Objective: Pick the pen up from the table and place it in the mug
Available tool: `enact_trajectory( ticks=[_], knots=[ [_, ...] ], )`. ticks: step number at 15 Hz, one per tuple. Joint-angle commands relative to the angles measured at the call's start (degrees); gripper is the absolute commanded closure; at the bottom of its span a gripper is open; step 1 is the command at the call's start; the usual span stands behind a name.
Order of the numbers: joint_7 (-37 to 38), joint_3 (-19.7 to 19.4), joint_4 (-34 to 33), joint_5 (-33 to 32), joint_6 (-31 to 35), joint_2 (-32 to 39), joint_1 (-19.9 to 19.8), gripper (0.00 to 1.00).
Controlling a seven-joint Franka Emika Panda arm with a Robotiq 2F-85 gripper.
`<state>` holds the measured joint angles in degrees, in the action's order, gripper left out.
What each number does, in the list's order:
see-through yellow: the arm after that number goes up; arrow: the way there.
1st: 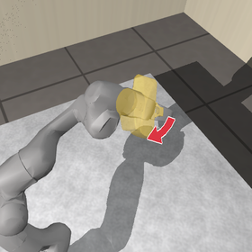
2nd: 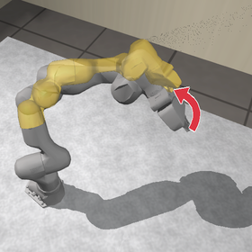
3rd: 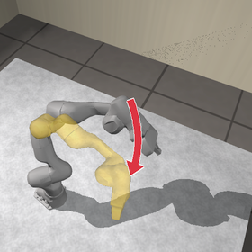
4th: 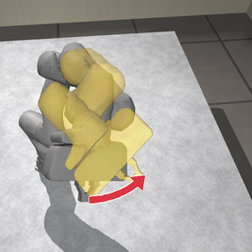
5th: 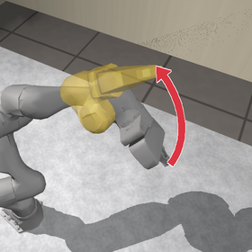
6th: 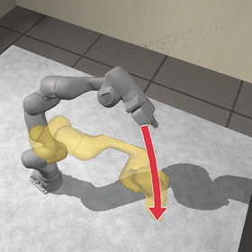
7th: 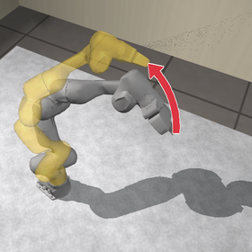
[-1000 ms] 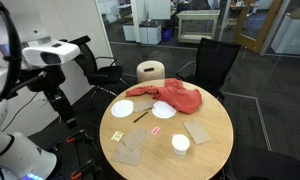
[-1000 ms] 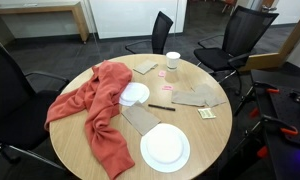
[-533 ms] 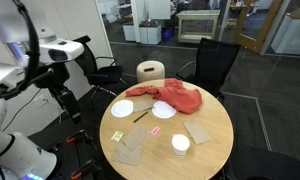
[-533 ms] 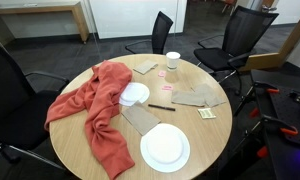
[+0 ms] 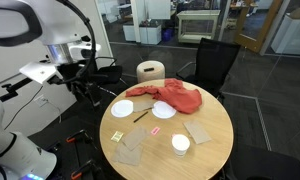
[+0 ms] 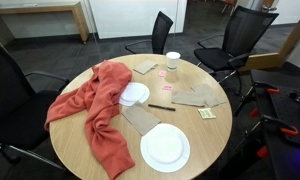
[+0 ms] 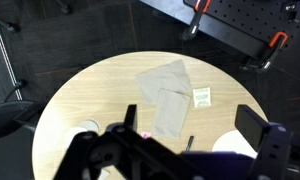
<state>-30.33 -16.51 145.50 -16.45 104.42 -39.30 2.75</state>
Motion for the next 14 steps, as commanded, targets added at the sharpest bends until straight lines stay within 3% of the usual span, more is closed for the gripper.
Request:
enact_trajectory(
  ticks=[1,14],
  knots=[
    [0.37,2.12,1.10,2.01,5.88,4.04,0.52,0.00],
    [9.60,11.79,2.23,7.73,24.49,21.41,1.03,0.00]
  ],
)
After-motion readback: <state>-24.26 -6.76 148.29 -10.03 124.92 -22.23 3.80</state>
